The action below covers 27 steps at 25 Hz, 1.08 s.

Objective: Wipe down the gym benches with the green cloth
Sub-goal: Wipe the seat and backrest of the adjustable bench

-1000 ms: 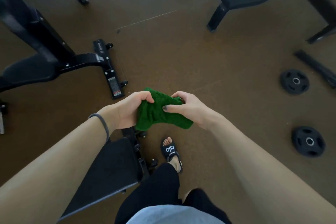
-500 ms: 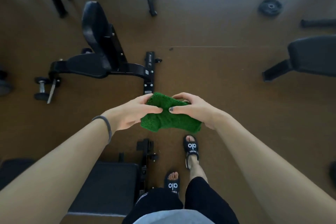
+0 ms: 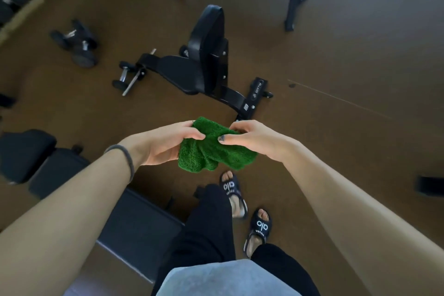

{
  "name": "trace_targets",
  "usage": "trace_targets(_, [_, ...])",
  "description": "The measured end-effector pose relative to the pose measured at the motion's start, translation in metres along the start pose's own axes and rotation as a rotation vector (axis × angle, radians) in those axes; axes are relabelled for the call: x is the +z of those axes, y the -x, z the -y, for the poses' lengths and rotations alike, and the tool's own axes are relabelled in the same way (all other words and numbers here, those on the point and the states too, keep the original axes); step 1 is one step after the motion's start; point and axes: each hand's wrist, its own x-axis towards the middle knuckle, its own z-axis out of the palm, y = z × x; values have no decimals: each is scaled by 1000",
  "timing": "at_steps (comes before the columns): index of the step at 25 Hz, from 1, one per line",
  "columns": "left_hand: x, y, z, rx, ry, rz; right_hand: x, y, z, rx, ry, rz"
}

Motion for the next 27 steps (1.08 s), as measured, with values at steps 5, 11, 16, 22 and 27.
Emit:
trace_targets(5, [-70, -27, -19, 53, 43, -45, -4, -84, 48, 19, -128, 58])
trace_targets(11, [-219, -104, -59, 42, 54, -3, -2, -228, 107, 41, -204, -62])
trace_targets(16, [-375, -170, -83, -56, 72, 37, 32, -376, 169, 125, -291, -234])
trace_targets(22, [-474, -212, -139, -153, -49, 85, 38, -463, 218, 178, -371, -348])
trace_targets(27, [-505, -249, -169, -225, -68, -35, 27, -523, 226, 237, -451, -383])
